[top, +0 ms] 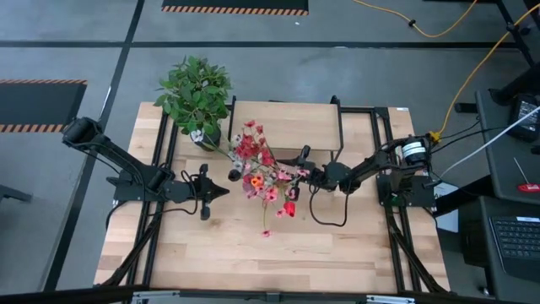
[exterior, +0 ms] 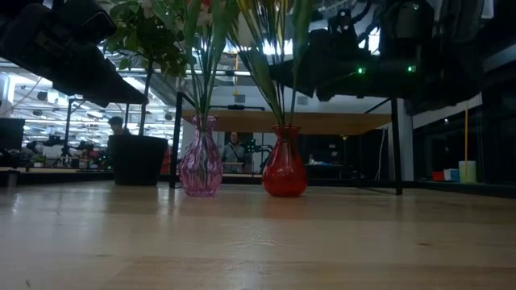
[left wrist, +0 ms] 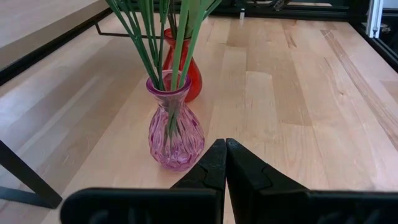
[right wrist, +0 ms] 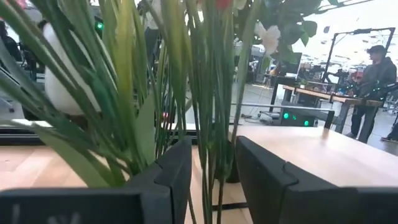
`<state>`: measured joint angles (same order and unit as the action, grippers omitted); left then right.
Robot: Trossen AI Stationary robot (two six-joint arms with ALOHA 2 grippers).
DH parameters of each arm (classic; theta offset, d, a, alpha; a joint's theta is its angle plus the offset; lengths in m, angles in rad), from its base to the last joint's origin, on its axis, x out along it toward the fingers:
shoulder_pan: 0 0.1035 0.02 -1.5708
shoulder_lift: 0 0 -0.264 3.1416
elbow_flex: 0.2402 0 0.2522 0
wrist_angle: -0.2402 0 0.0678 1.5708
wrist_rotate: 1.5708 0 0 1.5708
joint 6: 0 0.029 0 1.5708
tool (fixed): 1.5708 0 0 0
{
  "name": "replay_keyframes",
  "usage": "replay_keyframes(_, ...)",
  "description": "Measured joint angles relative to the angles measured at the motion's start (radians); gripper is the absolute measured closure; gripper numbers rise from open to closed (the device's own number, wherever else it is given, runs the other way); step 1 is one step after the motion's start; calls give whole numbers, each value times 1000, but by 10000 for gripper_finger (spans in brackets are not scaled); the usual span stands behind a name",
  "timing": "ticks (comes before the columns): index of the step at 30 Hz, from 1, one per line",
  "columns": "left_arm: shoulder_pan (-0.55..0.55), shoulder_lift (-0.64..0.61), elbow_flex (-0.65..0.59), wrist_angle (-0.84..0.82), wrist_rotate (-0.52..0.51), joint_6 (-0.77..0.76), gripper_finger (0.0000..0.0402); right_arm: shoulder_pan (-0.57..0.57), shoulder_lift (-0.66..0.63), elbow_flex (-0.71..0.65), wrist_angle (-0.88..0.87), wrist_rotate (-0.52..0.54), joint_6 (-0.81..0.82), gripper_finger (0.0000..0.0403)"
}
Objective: Pick and place flowers into a vace then onto a shelf
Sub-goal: Put the red flowers into the red vase, then put the red vase with flowers on the shelf
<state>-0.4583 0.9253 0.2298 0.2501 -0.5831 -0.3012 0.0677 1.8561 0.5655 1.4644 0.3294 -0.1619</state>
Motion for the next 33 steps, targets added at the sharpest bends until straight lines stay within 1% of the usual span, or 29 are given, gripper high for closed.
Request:
replay_keyframes(3, 0, 0, 0, 0, 0, 0, 396, 0, -49, 0, -78, 4, -1, 274)
replay_keyframes(9, 0, 0, 0, 0, 0, 0, 396, 0, -128, 0, -241, 81, -3, 274)
replay_keyframes(15, 0, 0, 0, 0, 0, 0, 396, 0, -180, 0, -284, 82, -5, 274)
replay_keyframes(19, 0, 0, 0, 0, 0, 0, 396, 0, -234, -1, -382, 106, -5, 274)
replay_keyframes(23, 0, 0, 0, 0, 0, 0, 396, 1, -315, -1, -527, 152, -4, 274)
replay_keyframes(29, 0, 0, 0, 1, 0, 0, 396, 3, -446, -1, -680, 155, 0, 274)
replay_keyframes(33, 0, 0, 0, 33, 0, 2, 396, 22, -541, -1, -798, 155, 0, 274)
